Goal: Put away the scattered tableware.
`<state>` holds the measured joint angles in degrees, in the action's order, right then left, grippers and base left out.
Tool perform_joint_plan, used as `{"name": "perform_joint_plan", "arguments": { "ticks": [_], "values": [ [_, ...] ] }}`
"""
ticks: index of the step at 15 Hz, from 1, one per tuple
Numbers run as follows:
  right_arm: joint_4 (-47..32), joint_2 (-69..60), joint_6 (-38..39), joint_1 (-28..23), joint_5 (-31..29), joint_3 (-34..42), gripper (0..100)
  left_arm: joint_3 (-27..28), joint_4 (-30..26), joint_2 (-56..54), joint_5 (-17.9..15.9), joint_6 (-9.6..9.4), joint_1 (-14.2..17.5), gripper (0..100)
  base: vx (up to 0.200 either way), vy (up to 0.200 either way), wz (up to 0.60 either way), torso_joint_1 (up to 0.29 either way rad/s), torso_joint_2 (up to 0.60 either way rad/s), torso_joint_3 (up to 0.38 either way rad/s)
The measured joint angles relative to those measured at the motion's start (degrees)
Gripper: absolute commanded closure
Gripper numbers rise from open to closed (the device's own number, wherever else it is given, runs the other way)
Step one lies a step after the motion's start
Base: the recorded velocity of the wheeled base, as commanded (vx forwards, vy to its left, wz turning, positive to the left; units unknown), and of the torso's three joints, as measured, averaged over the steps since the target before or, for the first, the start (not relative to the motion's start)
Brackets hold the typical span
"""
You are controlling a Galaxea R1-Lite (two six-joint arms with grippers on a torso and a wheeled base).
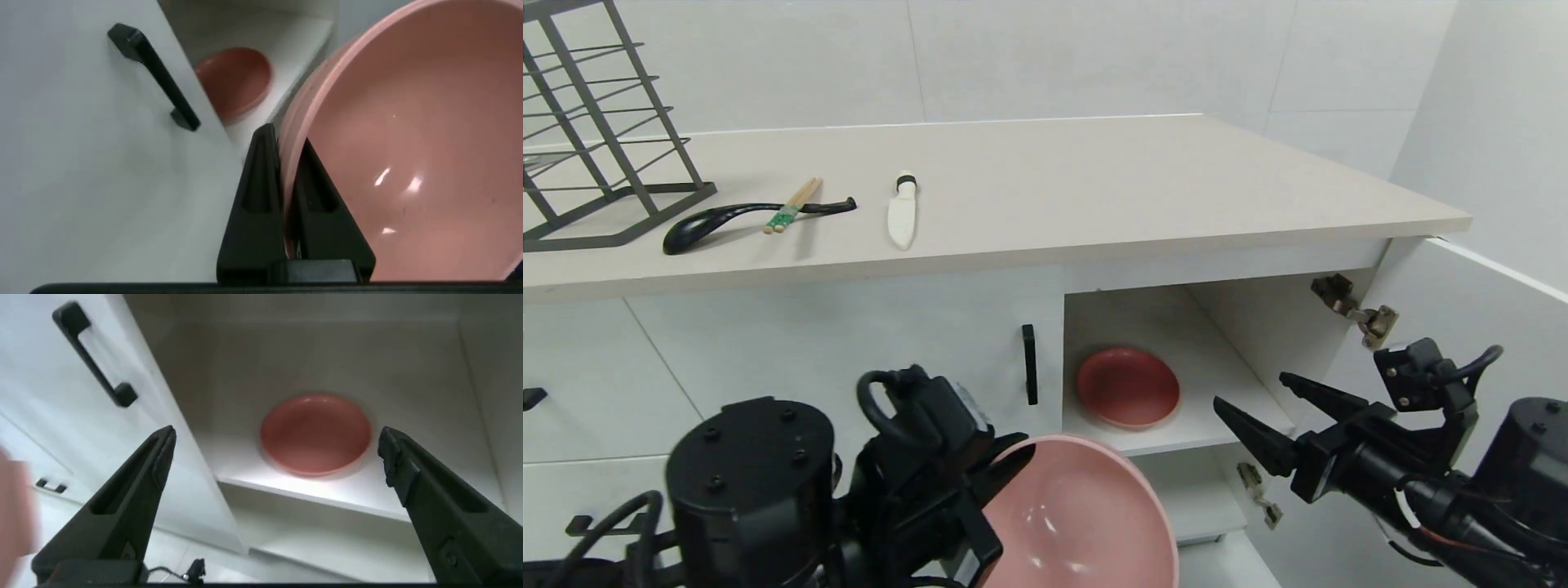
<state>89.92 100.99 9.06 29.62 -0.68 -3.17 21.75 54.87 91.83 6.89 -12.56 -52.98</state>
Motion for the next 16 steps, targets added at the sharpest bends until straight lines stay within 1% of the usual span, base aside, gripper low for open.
{"name": "perform_joint_plan", "arguments": {
  "ticks": [1, 2, 3, 5, 8, 10, 12, 14, 16],
  "values": [
    [0.0, -0.5, -0.1, -0.5, 0.0, -0.1, 0, 1.1, 1.0, 2.1, 3.1, -0.30, -1.5, 100, 0.000, 0.000, 0.00, 0.000, 0.00, 0.000],
    [0.0, -0.9, -0.2, -0.9, 0.0, -0.2, 0, 2.2, 2.7, 4.3, 5.3, -0.57, -2.7, 100, 0.000, 0.000, 0.00, 0.000, 0.00, 0.000],
    [0.0, -1.4, -0.2, -1.0, 0.0, -0.3, 0, 2.7, 4.5, 6.5, 5.8, -0.94, -3.6, 100, 0.000, 0.000, 0.00, 0.000, 0.00, 0.000],
    [0.0, -2.1, -0.2, -0.7, 0.0, -0.3, 0, 3.5, 7.8, 10.3, 6.6, -1.89, -4.3, 100, 0.000, 0.000, 0.00, 0.000, 0.00, 0.000],
    [0.0, -3.0, -0.2, 0.7, 0.1, -0.3, 0, 6.0, 13.8, 16.8, 10.4, -4.27, -4.6, 100, 0.000, 0.000, 0.00, 0.000, 0.00, 0.000],
    [0.0, -3.2, -0.2, 2.5, 0.1, -0.2, 0, 9.4, 17.7, 22.0, 12.5, -4.79, -4.6, 100, 0.000, 0.000, 0.00, 0.000, 0.00, 0.000],
    [0.0, -3.3, -0.2, 3.0, 0.1, 0.0, 0, 14.0, 20.5, 27.0, 15.4, -4.95, -4.3, 100, 0.000, 0.000, 0.00, 0.000, 0.00, 0.000],
    [0.0, -3.4, -0.2, 3.5, 0.1, 0.2, 0, 18.0, 24.0, 30.9, 17.2, -4.95, -4.2, 100, 0.000, 0.000, 0.00, 0.000, 0.00, 0.000],
    [0.0, -3.4, -0.2, 3.6, 0.1, 0.8, 0, 20.5, 27.6, 33.8, 19.2, -4.92, -4.3, 100, 0.000, 0.000, 0.00, 0.000, 0.00, 0.000]
  ]
}}
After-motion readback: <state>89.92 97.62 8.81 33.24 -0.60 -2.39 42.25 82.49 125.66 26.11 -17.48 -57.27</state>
